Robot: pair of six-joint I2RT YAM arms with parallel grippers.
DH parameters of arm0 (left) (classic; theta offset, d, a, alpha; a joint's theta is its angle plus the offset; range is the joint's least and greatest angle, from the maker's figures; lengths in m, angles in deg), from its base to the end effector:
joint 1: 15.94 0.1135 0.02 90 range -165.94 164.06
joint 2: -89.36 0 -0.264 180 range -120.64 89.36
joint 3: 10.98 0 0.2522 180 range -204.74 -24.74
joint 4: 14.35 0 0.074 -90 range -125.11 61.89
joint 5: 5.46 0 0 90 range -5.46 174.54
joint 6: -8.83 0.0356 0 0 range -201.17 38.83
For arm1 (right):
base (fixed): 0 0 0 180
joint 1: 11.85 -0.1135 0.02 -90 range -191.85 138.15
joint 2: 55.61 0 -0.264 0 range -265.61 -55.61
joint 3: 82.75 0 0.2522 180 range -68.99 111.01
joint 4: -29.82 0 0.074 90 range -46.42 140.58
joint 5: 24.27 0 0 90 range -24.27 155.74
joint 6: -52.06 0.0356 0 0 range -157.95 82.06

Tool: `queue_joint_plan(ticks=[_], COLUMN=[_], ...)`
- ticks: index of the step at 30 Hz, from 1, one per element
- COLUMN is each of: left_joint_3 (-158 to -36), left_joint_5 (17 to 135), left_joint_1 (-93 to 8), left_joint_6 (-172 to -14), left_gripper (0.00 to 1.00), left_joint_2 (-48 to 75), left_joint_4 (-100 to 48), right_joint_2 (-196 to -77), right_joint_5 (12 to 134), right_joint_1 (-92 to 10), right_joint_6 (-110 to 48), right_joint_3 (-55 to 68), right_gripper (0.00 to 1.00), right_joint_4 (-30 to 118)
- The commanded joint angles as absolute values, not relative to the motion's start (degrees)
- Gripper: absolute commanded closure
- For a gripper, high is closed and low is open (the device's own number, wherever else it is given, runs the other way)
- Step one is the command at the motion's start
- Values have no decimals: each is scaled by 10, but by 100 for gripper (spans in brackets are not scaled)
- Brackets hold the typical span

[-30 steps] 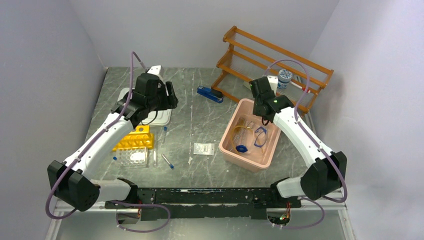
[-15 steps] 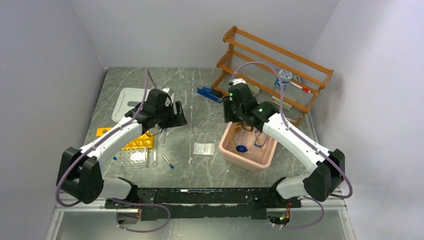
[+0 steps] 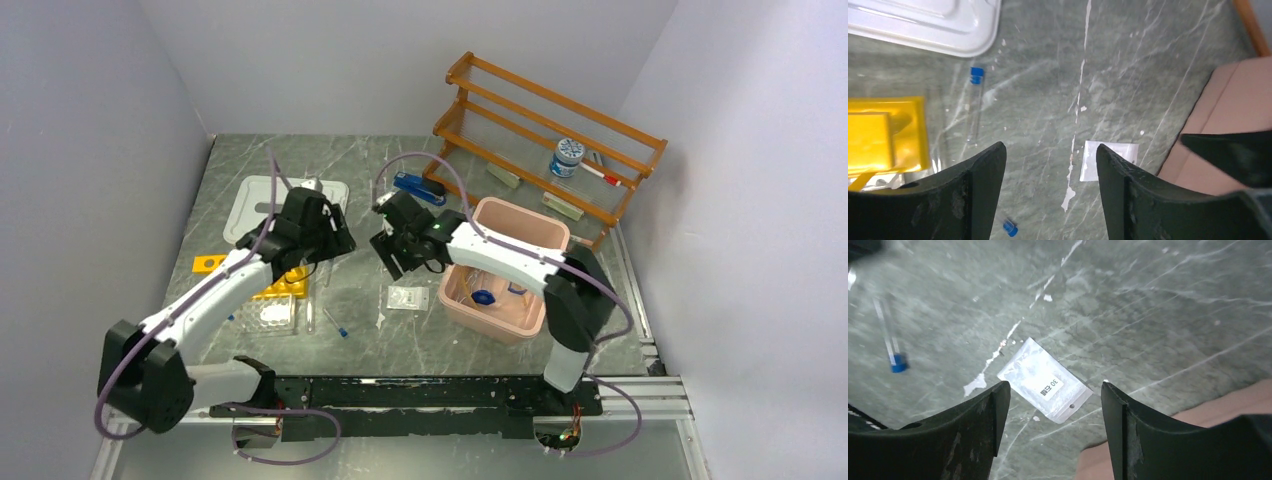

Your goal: Organize the chemistry lab equipment

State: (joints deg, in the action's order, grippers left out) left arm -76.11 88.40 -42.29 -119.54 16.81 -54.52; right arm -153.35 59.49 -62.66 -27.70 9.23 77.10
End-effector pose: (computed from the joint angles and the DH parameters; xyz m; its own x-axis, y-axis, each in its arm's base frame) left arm 0.2383 -0.1154 0.2519 -0.7684 -0.3106 -0.5596 -0.0954 0.9202 -0.3797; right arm 0.2382 0.2861 0.2624 -0.6265 -0.4888 -0.6071 -0.6278 0.7781 0.0214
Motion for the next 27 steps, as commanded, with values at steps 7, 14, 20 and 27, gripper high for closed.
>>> queue_joint_plan(ticks=[7,14,20,27], left_joint_3=[-769,-773,-777,-776], left_joint_5=[989,957,968,967], left_joint_1=[-419,-418,-419,-419], left_joint_6=[-1221,-1215,-1209,-1210], left_gripper=[28,29,29,29], left_joint_2=[260,242,244,245], left_joint_4=[-571,-568,-575,-574], right_joint_2=[-1696,-1749,-1787,-1793], right_joint_5=[646,708,708,701], right_joint_1=[-629,-629,-629,-629], right_joint_6=[-331,-394,-408,-394], right_joint_3=[157,178,177,164], right_gripper=[30,39,58,96], right_joint_4=[836,843,867,850])
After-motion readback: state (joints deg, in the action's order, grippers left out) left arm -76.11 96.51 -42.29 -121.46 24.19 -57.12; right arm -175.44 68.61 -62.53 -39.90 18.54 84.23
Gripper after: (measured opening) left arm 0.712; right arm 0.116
